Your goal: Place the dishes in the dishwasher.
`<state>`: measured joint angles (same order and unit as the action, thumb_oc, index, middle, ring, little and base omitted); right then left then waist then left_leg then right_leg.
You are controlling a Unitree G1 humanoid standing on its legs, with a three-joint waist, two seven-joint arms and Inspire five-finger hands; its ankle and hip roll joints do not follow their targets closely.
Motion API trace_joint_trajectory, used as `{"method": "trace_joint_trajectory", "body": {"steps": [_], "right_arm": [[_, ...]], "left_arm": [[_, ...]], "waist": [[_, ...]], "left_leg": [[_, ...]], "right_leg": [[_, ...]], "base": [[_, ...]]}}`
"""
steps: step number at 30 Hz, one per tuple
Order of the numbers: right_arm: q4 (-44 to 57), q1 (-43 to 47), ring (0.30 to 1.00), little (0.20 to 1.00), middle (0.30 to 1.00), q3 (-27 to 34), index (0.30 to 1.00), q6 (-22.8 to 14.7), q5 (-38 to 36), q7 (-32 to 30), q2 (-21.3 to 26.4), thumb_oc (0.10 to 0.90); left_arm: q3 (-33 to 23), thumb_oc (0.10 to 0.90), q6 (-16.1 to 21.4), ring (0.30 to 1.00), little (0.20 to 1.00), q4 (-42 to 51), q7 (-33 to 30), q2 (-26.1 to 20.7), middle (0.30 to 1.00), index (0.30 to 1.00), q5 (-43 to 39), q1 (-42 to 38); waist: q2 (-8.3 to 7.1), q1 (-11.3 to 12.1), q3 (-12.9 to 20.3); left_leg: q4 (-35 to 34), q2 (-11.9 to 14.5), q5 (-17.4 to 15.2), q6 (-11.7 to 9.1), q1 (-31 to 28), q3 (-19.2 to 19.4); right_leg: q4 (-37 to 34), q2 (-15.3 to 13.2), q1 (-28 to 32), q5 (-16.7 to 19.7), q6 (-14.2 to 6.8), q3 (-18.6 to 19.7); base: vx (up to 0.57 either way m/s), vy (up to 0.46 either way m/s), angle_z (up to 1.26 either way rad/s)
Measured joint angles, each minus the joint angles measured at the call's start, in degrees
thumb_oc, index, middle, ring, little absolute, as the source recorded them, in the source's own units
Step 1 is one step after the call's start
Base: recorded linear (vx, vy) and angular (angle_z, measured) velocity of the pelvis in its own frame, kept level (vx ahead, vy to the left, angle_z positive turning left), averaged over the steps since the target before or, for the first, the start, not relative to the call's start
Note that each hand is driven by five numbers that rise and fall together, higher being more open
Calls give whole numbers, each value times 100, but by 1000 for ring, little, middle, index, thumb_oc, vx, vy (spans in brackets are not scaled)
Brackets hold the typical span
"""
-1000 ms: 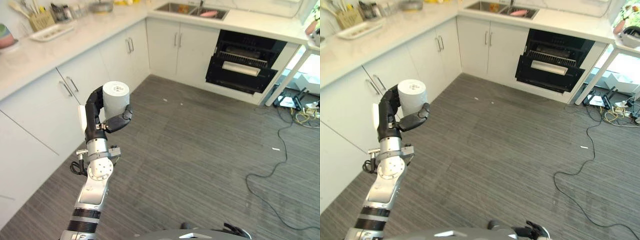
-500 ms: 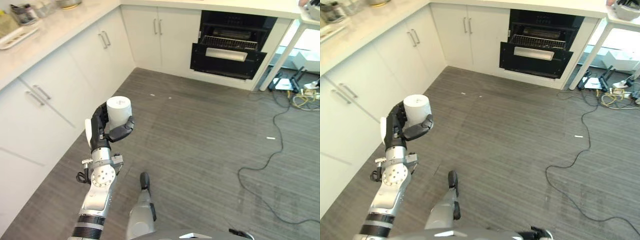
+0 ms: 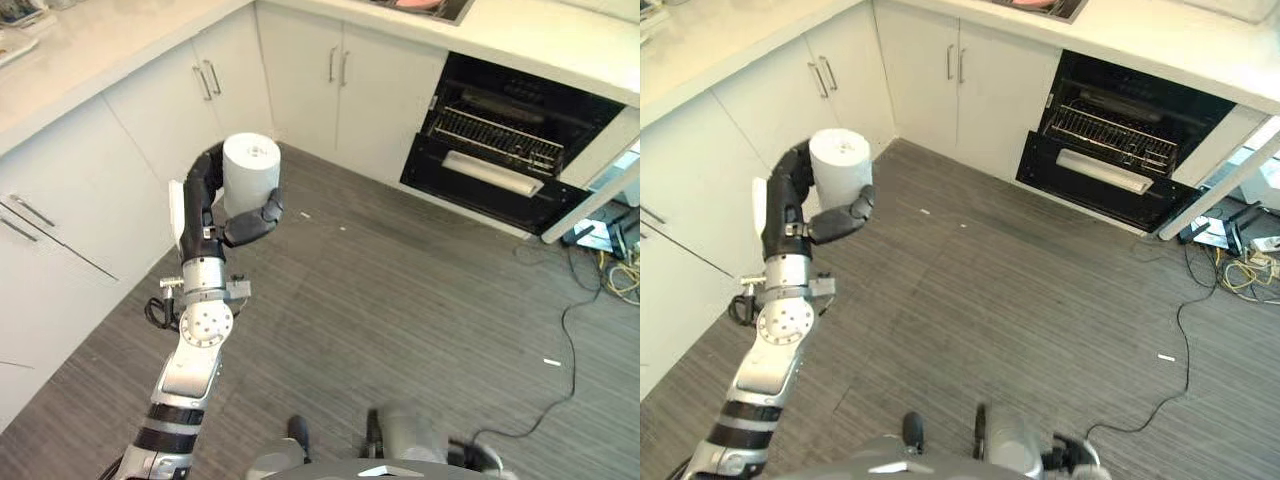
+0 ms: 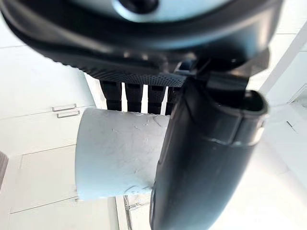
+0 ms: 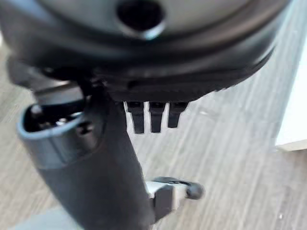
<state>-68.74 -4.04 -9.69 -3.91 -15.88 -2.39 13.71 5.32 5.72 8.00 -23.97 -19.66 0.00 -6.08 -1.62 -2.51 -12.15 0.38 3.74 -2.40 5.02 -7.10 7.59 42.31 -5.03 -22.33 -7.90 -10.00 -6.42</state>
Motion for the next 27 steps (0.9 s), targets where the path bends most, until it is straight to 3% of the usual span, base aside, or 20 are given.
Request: {"method": "trace_joint_trajectory", "body": {"steps": [1,3,4,5,6,7,8,9,10,12,13,14,16,17,19,22,23,25,26,27], "right_arm": [[0,0,900,900,900,0,900,0,0,0,0,800],[153,-121,900,900,900,-270,900,-16,-3,-17,-36,800],[27,-126,900,900,900,-276,900,-26,-2,2,-115,800],[-78,-287,900,900,900,-248,900,-2,1,9,-186,800],[-78,-287,900,900,900,-248,900,-2,1,9,-186,800],[-429,-61,900,900,900,-231,900,-11,7,-16,-188,800],[-504,42,900,900,900,-194,900,-49,7,-44,-147,800],[-556,90,900,900,900,-9,900,-33,11,-37,-177,800],[-591,73,900,900,900,26,900,0,11,-29,-236,800],[-644,88,900,900,900,287,900,43,8,1,-294,800],[-633,50,900,900,900,338,900,62,9,50,-260,800],[-632,79,900,900,900,328,900,96,9,57,-181,800],[-665,145,900,900,900,279,900,116,8,48,-94,800],[-635,216,900,900,900,263,900,115,0,40,-53,800],[-562,219,900,900,900,196,900,100,-12,5,-94,800],[-294,340,900,900,900,53,900,58,-12,-35,-68,800],[-165,452,900,900,900,38,900,34,-11,-39,-62,800],[-206,539,900,900,900,-51,900,5,-8,-61,-75,800],[-209,561,900,900,900,-37,900,9,-7,-87,-49,800],[-220,563,900,900,900,-46,900,8,-6,-101,-6,800]], "left_arm": [[0,400,0,300,300,0,0,0,300,300,0,0],[143,400,102,300,300,74,70,11,300,300,-2,26],[324,400,161,300,300,101,111,-39,300,300,-7,129],[430,400,150,300,300,59,235,-106,300,300,-6,364],[430,400,150,300,300,59,235,-106,300,300,-6,364],[438,400,90,300,300,-100,249,-116,300,300,-48,526],[487,400,19,300,300,-347,377,-90,300,300,-48,535],[498,400,-72,300,300,-454,457,-80,300,300,-49,532],[503,400,-86,300,300,-511,460,-57,300,300,-51,532],[489,400,-87,300,300,-513,467,-23,300,300,-78,533],[479,400,-63,300,300,-459,508,-25,300,300,-129,534],[463,400,-6,300,300,-451,533,36,300,300,-204,515],[478,400,25,300,300,-440,604,27,300,300,-266,515],[481,400,26,300,300,-451,626,18,300,300,-354,513],[460,400,38,300,300,-427,649,-25,300,300,-426,499],[406,400,48,300,300,-431,643,-57,300,300,-459,487],[341,400,45,300,300,-530,646,-60,300,300,-458,473],[364,400,7,300,300,-642,679,-58,300,300,-462,454],[444,400,3,300,300,-636,683,-85,300,300,-471,465],[495,400,5,300,300,-635,695,-75,300,300,-479,460]], "waist": [[0,0,0],[-228,-12,90],[-386,-70,169],[-354,-41,274],[-354,-41,274],[-216,13,266],[-88,-54,287],[-66,-219,273],[-148,-268,288],[-228,-191,231],[-338,-136,218],[-402,-51,186],[-380,3,183],[-434,-5,153],[-486,-80,165],[-395,58,271],[-330,12,240],[-313,-14,265],[-306,90,263],[-268,77,260]], "left_leg": [[0,0,0,0,0,0],[89,215,-509,-390,-165,-353],[-73,348,-642,-623,-367,-630],[-381,626,-798,-725,-826,-890],[-381,626,-798,-725,-826,-890],[2,658,-1111,-1176,-937,-1003],[174,409,-936,-1049,-842,-1001],[139,375,-697,-785,-999,-595],[96,435,-356,-776,-1175,-554],[1049,486,-10,-1213,-853,-547],[2711,462,402,-1904,-96,-743],[3666,321,602,-2018,448,-816],[4380,112,491,-1971,1143,-692],[4239,-60,366,-1842,1486,-585],[3396,97,258,-1579,1556,-270],[728,824,420,-1443,1237,-386],[-232,1205,630,-1493,1036,-594],[-617,1250,710,-1588,960,-1289],[-613,1231,866,-1802,1018,-1686],[-617,1158,894,-1790,1071,-1761]], "right_leg": [[0,0,0,0,0,0],[-2323,-277,-234,38,57,-265],[-3027,-417,-238,-52,-3,-93],[-2990,-263,-116,361,165,-119],[-2990,-263,-116,361,165,-119],[-2581,-90,-148,534,113,-166],[-2530,13,-8,551,150,-336],[-2551,167,259,621,406,-464],[-2565,269,467,632,574,-436],[-2871,357,910,590,653,-404],[-3145,256,1262,653,1011,-507],[-3264,246,1411,816,1252,-424],[-3644,269,1766,928,1286,-351],[-3999,306,2128,929,1282,-302],[-4376,376,2477,973,1288,-257],[-4779,725,2771,1056,1263,382],[-4772,836,2902,1051,1310,665],[-4775,846,3070,1034,1298,1370],[-4780,788,3209,976,1216,1587],[-4779,749,3287,931,1174,1633]], "base": [[504,-73,57],[471,-67,104],[490,-64,163],[461,-64,112],[391,-60,36],[298,-51,15],[523,-111,48],[498,-130,69],[457,-160,50],[350,-161,4],[261,-130,-16],[289,-111,-18],[272,9,-32],[349,98,-30],[417,291,-30],[437,326,-108],[421,315,-117],[403,326,-93],[344,346,-95],[250,359,-86]]}}
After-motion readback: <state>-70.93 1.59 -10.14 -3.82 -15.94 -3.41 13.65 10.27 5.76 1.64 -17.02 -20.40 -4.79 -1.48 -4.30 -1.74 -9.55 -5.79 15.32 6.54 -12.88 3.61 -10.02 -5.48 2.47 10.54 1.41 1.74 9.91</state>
